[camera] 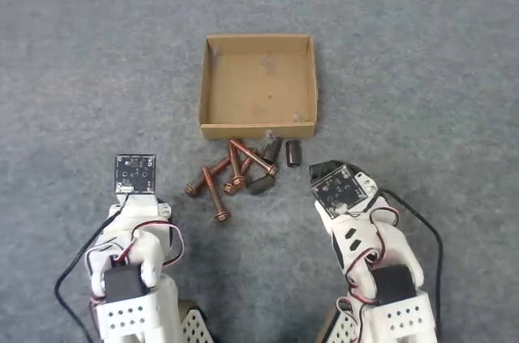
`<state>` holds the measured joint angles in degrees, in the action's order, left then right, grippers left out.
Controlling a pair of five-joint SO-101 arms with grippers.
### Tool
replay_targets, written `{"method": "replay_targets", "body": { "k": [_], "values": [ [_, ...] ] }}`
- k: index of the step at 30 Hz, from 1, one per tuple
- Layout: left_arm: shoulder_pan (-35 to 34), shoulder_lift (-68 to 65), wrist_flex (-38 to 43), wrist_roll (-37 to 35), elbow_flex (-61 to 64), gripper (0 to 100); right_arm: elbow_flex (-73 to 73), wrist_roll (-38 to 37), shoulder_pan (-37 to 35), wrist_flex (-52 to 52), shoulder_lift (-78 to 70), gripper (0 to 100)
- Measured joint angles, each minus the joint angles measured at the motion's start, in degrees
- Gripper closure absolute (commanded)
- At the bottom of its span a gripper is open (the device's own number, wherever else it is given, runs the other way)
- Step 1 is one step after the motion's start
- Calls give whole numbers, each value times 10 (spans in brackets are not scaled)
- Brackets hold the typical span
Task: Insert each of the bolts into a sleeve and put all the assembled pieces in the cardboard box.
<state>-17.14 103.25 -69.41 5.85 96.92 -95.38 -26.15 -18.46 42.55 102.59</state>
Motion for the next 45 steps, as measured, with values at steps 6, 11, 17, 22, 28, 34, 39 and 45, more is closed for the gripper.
{"method": "replay_targets", "body": {
  "k": [6, 11, 17, 22, 28, 34, 39, 45],
  "values": [
    [0, 0, 0, 0, 0, 984, 0, -57, -17, 41, 0, 990],
    [0, 0, 1, 0, 0, 984, 5, -64, -23, 95, 0, 990],
    [0, 0, 1, 0, 0, 984, 67, -65, -18, 178, -46, 990],
    [0, 0, 1, 0, 0, 984, 163, -65, -1, 187, -189, 990],
    [0, 0, 1, 0, 0, 983, 263, -65, -3, 148, -420, 989],
    [0, 0, 1, 0, 0, 983, 324, -156, 2, 75, -585, 988],
    [0, 0, 1, 0, 0, 983, 394, -261, 1, 69, -695, 917],
    [0, 0, 1, 0, 0, 983, 473, -304, 14, 64, -818, 810]
  ]
}}
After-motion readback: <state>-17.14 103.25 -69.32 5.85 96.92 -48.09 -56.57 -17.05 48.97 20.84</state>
